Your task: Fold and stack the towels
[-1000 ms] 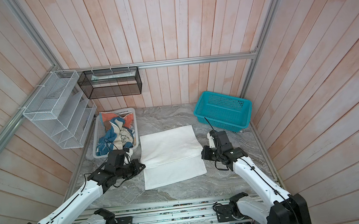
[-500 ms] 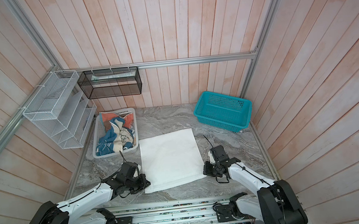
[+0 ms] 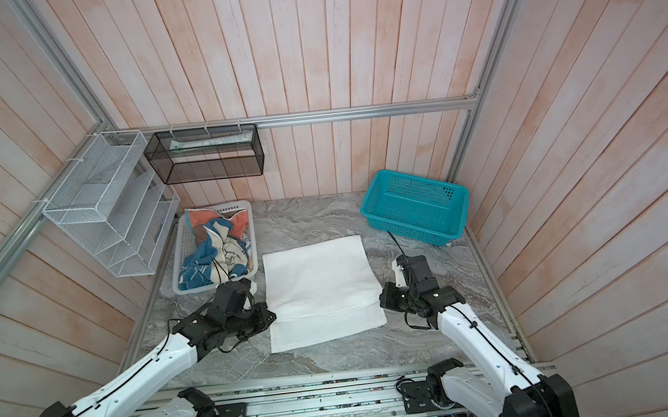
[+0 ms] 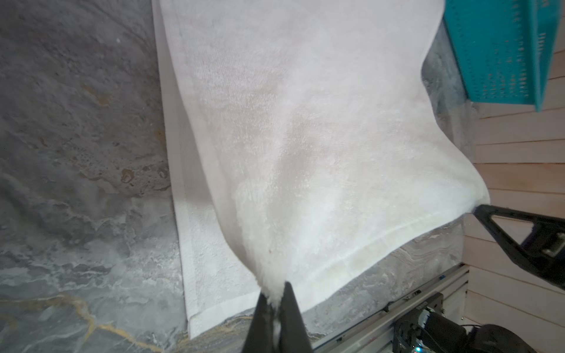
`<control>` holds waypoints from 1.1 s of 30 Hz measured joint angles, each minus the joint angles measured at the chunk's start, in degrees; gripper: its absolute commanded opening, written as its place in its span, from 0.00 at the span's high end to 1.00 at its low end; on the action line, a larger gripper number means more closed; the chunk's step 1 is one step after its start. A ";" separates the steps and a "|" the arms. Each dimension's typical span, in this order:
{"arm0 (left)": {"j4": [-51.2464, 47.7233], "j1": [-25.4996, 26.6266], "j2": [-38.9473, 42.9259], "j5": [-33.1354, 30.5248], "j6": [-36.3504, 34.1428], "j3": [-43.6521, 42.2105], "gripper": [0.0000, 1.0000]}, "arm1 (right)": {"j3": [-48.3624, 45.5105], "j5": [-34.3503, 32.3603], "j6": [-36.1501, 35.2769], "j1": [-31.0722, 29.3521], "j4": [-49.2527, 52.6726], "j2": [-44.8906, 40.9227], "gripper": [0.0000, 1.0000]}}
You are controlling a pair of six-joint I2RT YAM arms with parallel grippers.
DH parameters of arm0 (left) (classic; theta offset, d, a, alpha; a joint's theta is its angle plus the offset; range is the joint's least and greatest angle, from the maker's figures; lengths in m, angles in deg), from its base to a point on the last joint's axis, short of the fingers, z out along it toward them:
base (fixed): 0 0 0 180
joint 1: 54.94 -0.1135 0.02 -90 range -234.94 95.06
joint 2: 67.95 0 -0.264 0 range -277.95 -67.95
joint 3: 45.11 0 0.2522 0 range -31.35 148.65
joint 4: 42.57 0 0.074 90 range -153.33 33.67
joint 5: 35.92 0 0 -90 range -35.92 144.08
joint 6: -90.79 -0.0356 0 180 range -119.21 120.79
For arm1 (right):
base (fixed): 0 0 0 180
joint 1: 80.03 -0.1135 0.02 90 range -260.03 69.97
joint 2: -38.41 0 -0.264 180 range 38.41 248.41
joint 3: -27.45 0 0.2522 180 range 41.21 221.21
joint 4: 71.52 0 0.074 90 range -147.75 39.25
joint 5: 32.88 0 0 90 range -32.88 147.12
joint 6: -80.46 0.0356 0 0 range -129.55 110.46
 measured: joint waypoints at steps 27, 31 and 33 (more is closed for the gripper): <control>4.52 2.95 2.16 5.86 8.74 -16.96 0.70 | -10.86 -1.73 7.65 -6.29 -0.39 3.13 0.72; -0.52 3.04 5.33 5.70 9.40 -16.24 0.70 | -10.67 -3.91 8.85 -6.56 1.55 0.50 0.58; -4.37 3.04 7.06 4.44 9.25 -14.27 0.70 | -9.51 -5.75 9.20 -6.56 2.62 -0.11 0.57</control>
